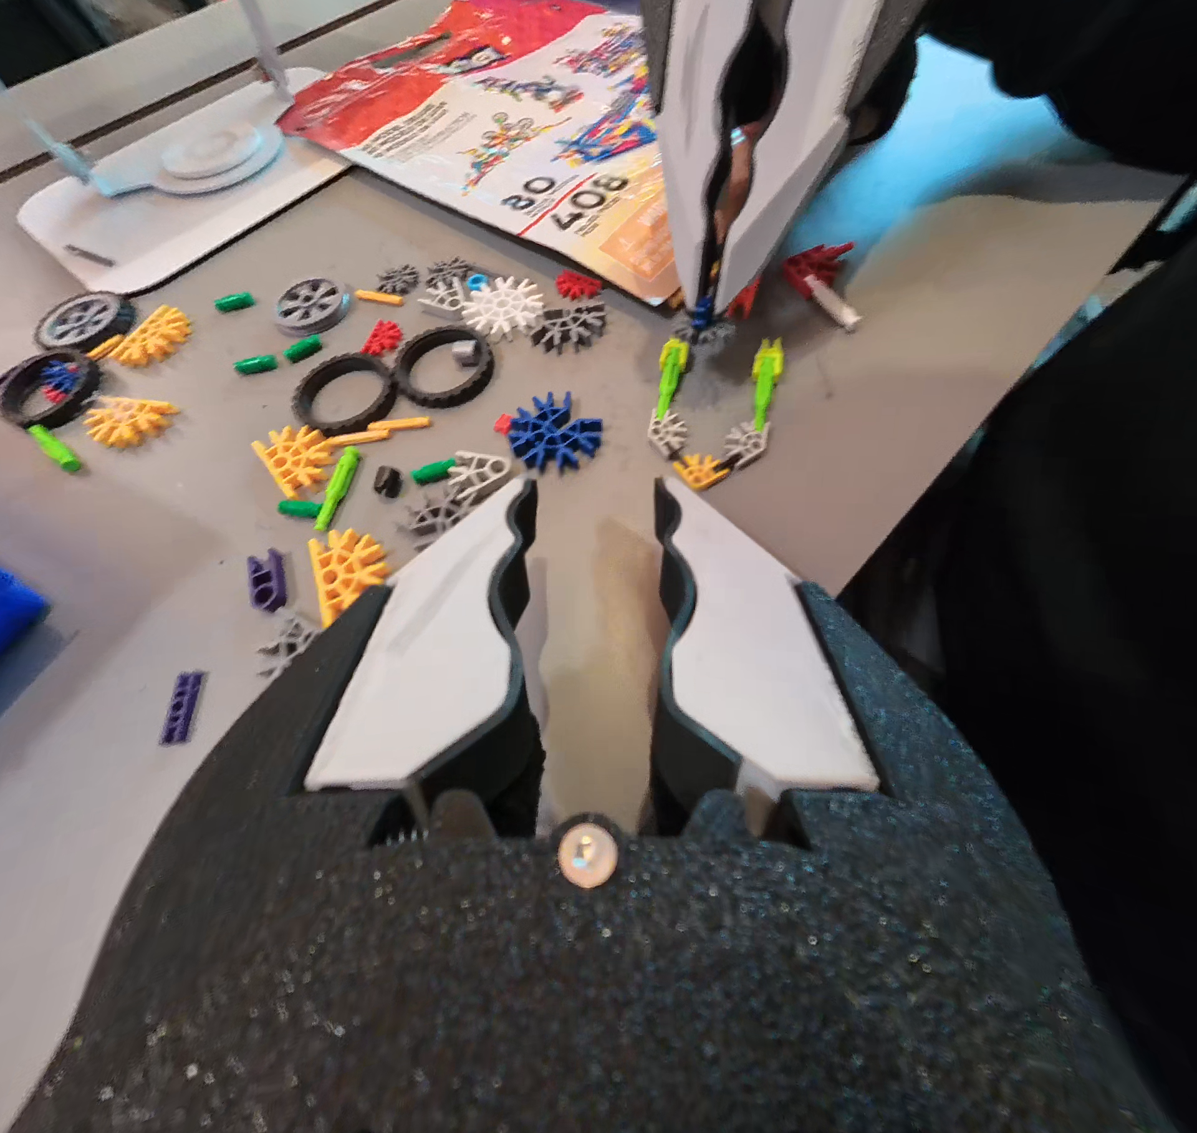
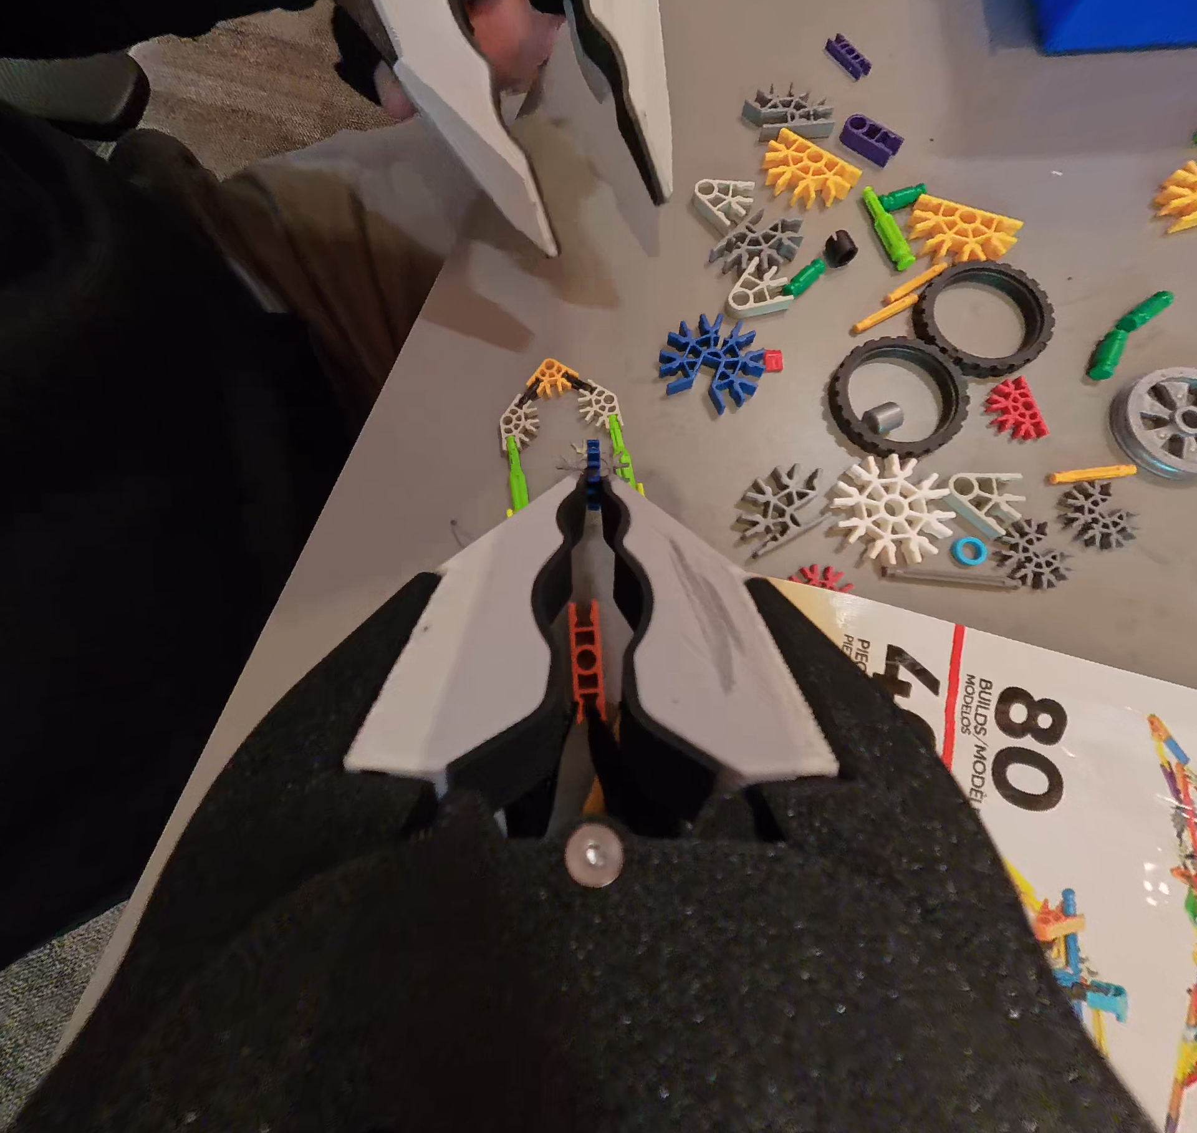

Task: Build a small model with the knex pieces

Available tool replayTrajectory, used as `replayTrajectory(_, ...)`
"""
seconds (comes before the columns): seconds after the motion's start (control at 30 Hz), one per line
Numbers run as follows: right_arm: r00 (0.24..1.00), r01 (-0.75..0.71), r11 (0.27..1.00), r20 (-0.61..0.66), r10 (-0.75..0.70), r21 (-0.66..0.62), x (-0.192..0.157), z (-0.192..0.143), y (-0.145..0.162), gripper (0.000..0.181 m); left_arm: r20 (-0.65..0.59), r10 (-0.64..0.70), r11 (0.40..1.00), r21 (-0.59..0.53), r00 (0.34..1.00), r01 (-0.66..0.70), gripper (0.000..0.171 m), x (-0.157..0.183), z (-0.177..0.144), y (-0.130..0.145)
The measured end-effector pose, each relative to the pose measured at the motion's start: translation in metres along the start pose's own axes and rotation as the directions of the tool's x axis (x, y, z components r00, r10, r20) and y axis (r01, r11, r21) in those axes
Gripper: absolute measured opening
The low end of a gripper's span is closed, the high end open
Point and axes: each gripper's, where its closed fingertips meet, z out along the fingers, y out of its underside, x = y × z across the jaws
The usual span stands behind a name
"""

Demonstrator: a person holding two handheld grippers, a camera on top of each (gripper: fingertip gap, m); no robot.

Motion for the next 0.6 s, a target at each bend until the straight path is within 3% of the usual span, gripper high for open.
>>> replayTrajectory(0.2, 1.0, 0.008, 0.999, 0.004, -0.008, -0.032, -0.002, 0.006, 0.005, 0.002, 0.159, 0.084, 0.993, -0.09, 0.984, -0.07, 0.027, -0.045, -0.002, -0.004)
replayTrajectory(0.37, 0.999, 0.031, 0.999, 0.011, -0.03, -0.042, -0.008, 0.009, 0.003, 0.002, 0.164, 0.166, 0.978, -0.155, 0.972, -0.14, 0.027, -0.073, 0.018, -0.02)
replayTrajectory(0.6, 0.999, 0.029, 0.999, 0.019, -0.028, -0.046, -0.008, 0.012, 0.004, 0.002, 0.121, 0.19, 0.961, -0.224, 0.974, -0.16, 0.028, -0.092, 0.044, -0.016)
